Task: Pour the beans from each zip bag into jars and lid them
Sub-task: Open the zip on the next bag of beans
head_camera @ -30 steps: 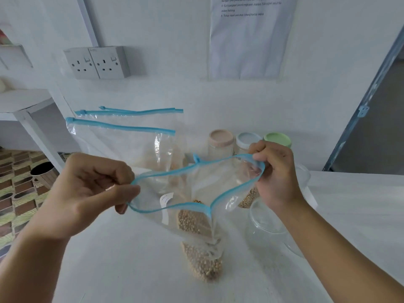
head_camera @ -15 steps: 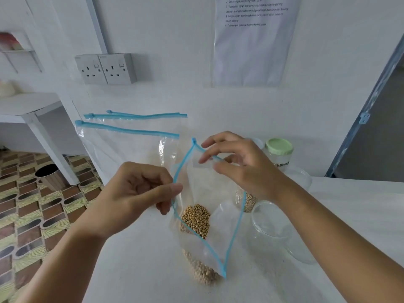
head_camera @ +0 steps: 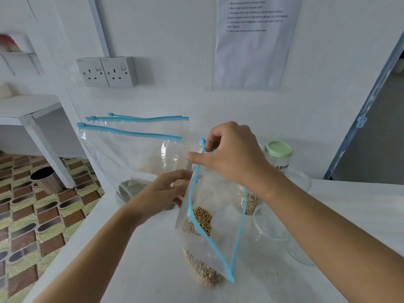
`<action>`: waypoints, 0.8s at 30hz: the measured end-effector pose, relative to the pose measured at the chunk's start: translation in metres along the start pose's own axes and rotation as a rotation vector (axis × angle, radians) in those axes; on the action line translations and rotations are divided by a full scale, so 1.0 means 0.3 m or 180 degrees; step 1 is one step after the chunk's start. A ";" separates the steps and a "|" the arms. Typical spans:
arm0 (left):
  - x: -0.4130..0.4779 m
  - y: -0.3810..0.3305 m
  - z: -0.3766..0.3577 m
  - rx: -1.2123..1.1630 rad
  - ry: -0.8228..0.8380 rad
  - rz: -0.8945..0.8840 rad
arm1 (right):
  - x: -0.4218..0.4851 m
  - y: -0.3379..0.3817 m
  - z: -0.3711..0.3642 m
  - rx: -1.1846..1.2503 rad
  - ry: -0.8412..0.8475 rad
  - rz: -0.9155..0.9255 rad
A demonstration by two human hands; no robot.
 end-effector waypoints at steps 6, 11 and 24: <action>0.076 0.069 -0.030 0.0293 -0.0266 0.0075 | -0.002 -0.081 0.034 0.0496 -0.0038 -0.0191; 0.141 0.087 -0.056 0.0713 -0.0373 -0.0124 | -0.002 -0.193 0.044 0.1332 -0.0155 -0.0663; 0.006 -0.030 0.102 0.0673 -0.0722 -0.0474 | 0.056 -0.151 0.088 0.1772 -0.0061 -0.0389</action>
Point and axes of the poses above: each hand's wrist, its own x-axis towards the middle knuckle, its own z-axis out of the back of the hand, y = z × x, the point moved 5 cm from there along x, towards the middle knuckle, and after that the axes turned 8 degrees about x, right-handed, at the moved point
